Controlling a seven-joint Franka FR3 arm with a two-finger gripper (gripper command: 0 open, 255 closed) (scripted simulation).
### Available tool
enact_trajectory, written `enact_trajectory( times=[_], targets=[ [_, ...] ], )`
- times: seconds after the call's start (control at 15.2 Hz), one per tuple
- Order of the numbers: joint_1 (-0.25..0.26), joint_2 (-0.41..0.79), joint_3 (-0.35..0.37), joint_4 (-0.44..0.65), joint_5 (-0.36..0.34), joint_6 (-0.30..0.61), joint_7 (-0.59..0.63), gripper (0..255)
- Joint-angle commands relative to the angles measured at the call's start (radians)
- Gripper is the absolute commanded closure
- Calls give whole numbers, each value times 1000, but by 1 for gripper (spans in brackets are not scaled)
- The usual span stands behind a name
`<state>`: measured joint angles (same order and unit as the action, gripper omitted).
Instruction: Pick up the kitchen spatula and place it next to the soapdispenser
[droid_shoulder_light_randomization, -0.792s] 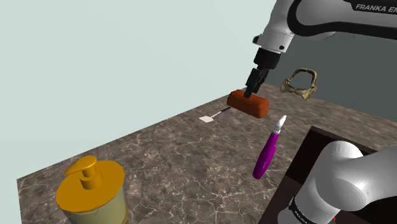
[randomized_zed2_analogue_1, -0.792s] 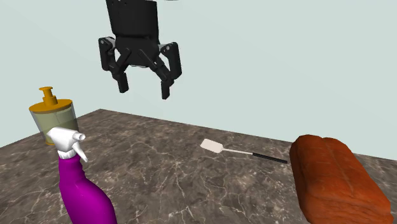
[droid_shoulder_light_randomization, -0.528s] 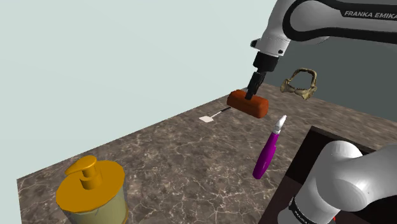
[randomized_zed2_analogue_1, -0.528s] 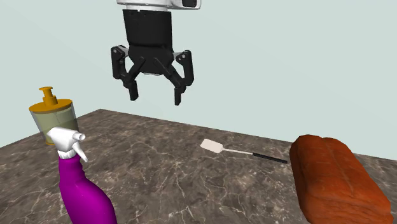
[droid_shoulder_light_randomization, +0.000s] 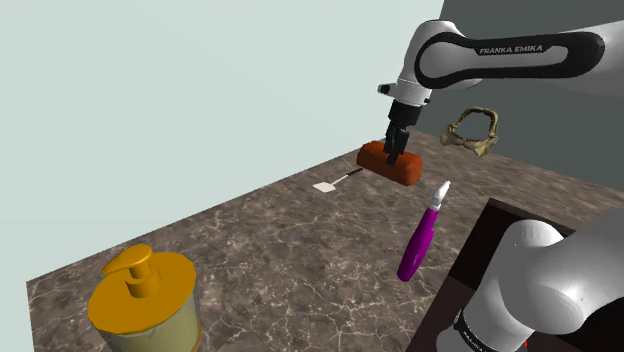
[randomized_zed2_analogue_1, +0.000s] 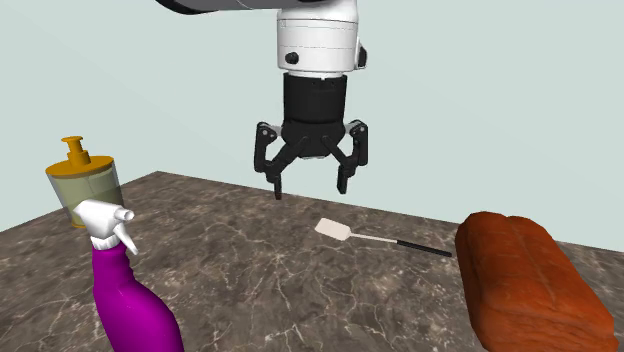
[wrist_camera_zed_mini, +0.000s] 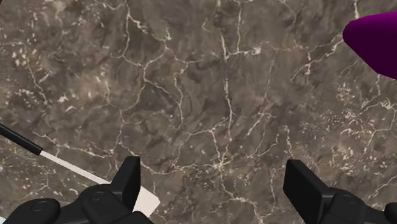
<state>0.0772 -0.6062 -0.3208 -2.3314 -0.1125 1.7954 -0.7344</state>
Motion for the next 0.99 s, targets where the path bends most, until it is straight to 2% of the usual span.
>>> enact_trajectory(
  times=[0.0,0.26,0.46,0.73,0.92],
  targets=[
    [27,71,-47,20,-18,45,-121,0],
    [77,215,-138,81,-31,118,-355,0],
    [114,337,-198,141,-15,170,-535,0],
    [148,514,-252,236,40,232,-779,0],
    [151,650,-266,317,99,268,-959,0]
  ],
)
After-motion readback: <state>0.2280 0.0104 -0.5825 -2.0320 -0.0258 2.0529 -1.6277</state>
